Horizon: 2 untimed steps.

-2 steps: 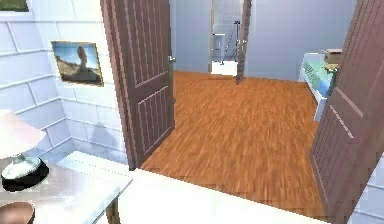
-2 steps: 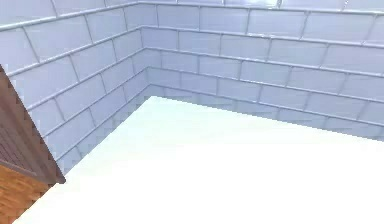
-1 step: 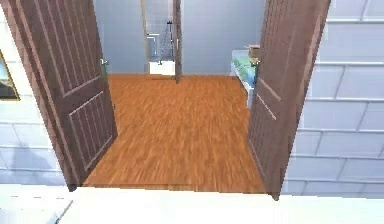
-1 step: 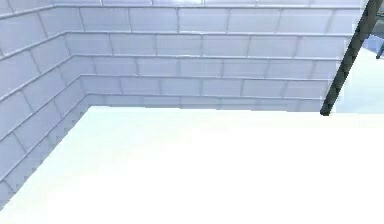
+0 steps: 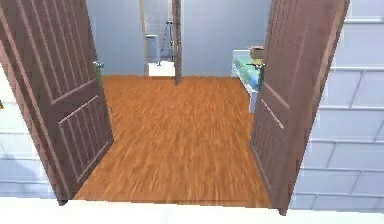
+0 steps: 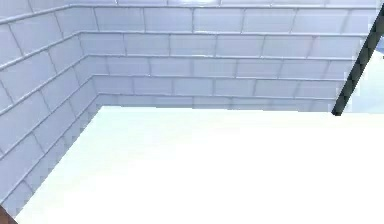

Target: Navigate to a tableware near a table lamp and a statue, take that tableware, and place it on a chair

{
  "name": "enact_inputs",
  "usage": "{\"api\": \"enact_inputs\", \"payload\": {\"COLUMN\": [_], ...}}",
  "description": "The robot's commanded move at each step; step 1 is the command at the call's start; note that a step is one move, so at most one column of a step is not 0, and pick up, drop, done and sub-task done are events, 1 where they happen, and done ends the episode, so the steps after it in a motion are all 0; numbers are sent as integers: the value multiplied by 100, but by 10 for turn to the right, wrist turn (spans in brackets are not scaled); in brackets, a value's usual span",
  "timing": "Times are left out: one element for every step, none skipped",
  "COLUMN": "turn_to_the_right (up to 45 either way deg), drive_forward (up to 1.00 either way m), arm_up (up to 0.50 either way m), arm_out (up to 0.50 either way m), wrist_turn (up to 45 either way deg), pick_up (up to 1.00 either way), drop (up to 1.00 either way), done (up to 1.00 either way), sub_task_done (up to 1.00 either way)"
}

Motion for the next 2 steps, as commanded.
{"api": "enact_inputs", "payload": {"turn_to_the_right": [-450,-450], "drive_forward": [0,0], "arm_up": [0,0], "arm_out": [0,0], "wrist_turn": [0,0], "pick_up": [0,0], "drop": [0,0], "done": [0,0], "sub_task_done": [0,0]}}
